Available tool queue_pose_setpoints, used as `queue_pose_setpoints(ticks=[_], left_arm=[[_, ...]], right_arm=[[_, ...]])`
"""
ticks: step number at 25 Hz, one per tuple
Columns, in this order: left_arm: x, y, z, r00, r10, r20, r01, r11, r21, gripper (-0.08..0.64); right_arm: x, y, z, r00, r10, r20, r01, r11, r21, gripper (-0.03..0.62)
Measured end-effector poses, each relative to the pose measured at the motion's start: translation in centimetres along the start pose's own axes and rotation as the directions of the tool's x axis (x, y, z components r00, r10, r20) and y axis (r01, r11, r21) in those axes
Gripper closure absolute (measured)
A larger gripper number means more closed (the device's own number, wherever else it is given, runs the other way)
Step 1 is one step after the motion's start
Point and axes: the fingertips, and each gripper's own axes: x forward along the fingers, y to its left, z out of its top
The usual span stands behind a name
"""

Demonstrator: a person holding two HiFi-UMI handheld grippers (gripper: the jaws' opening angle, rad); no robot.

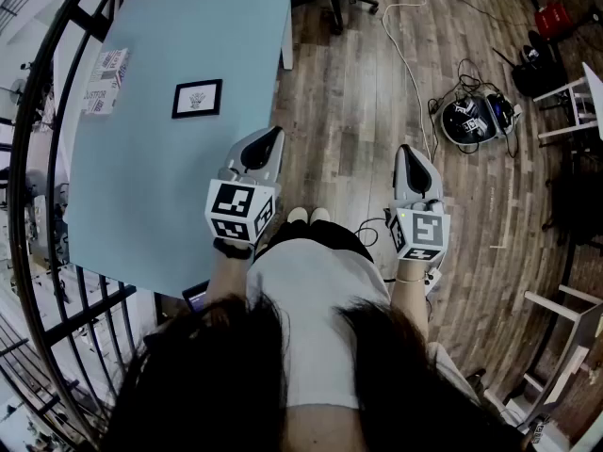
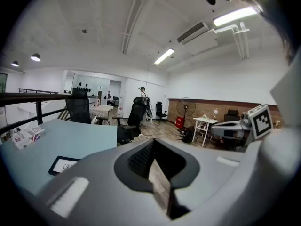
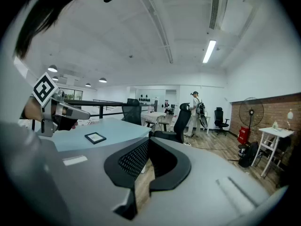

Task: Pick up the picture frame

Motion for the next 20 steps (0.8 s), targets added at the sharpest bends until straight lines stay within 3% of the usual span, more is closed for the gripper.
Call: queue_pose_setpoints(ticks=[6, 17, 20], left_arm=[[1.3, -0.9, -0.2, 1.0, 0.006, 0.004, -0.006, 1.0, 0.0, 0.503], [2.3, 0.5, -0.1, 0.998, 0.07, 0.009, -0.069, 0.997, -0.039, 0.503], [3.7, 1.8, 0.0, 0.997, 0.083, 0.01, -0.082, 0.996, -0.047, 0.502]], right_arm=[[-0.5, -2.1, -0.6, 1.0, -0.008, 0.004, 0.008, 0.999, 0.04, 0.589], [1.5, -2.8, -0.9, 0.998, 0.062, 0.004, -0.062, 0.996, 0.071, 0.584], [3.6, -3.4, -1.0, 0.997, 0.077, -0.002, -0.077, 0.993, 0.085, 0.549]])
